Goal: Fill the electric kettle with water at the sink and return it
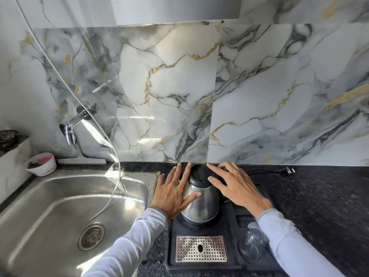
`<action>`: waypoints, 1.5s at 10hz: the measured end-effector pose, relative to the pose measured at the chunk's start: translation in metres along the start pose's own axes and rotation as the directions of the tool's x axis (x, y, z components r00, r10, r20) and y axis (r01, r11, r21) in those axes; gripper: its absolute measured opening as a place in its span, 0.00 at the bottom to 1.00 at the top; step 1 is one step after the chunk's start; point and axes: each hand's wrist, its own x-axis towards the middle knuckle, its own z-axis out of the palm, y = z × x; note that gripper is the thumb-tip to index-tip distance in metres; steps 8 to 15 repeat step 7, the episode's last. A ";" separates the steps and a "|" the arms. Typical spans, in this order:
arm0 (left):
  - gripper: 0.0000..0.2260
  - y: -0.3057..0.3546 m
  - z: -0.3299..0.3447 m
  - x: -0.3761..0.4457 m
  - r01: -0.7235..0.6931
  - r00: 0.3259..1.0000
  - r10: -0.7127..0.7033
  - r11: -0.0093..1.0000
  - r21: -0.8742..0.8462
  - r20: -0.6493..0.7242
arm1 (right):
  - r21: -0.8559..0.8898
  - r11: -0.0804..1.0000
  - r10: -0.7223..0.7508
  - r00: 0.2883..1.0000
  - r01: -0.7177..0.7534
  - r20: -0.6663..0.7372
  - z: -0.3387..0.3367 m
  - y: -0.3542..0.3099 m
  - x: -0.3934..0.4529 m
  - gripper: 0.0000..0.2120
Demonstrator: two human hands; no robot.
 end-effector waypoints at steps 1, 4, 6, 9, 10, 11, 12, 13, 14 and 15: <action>0.42 0.002 0.001 -0.002 0.022 1.000 -0.022 1.000 -0.004 0.011 | -0.034 0.999 0.038 0.999 -0.036 0.035 -0.002 -0.006 -0.002 0.30; 0.41 0.008 0.000 -0.003 0.080 0.994 -0.080 0.997 0.001 0.074 | -0.046 0.990 0.142 0.978 -0.136 0.155 -0.010 -0.017 -0.003 0.28; 0.41 0.008 -0.016 -0.004 0.061 0.994 -0.071 0.993 0.106 0.088 | -0.101 0.982 0.168 0.979 -0.157 0.113 -0.009 -0.033 -0.012 0.33; 0.41 0.010 -0.031 -0.008 0.061 0.998 -0.060 0.990 0.125 -0.006 | -0.184 0.975 0.121 0.992 -0.123 -0.019 -0.020 -0.041 -0.011 0.39; 0.41 0.010 -0.031 -0.008 0.061 0.998 -0.060 0.990 0.125 -0.006 | -0.184 0.975 0.121 0.992 -0.123 -0.019 -0.020 -0.041 -0.011 0.39; 0.41 0.010 -0.031 -0.008 0.061 0.998 -0.060 0.990 0.125 -0.006 | -0.184 0.975 0.121 0.992 -0.123 -0.019 -0.020 -0.041 -0.011 0.39; 0.41 0.010 -0.031 -0.008 0.061 0.998 -0.060 0.990 0.125 -0.006 | -0.184 0.975 0.121 0.992 -0.123 -0.019 -0.020 -0.041 -0.011 0.39; 0.41 0.010 -0.031 -0.008 0.061 0.998 -0.060 0.990 0.125 -0.006 | -0.184 0.975 0.121 0.992 -0.123 -0.019 -0.020 -0.041 -0.011 0.39; 0.41 0.010 -0.031 -0.008 0.061 0.998 -0.060 0.990 0.125 -0.006 | -0.184 0.975 0.121 0.992 -0.123 -0.019 -0.020 -0.041 -0.011 0.39; 0.41 0.010 -0.031 -0.008 0.061 0.998 -0.060 0.990 0.125 -0.006 | -0.184 0.975 0.121 0.992 -0.123 -0.019 -0.020 -0.041 -0.011 0.39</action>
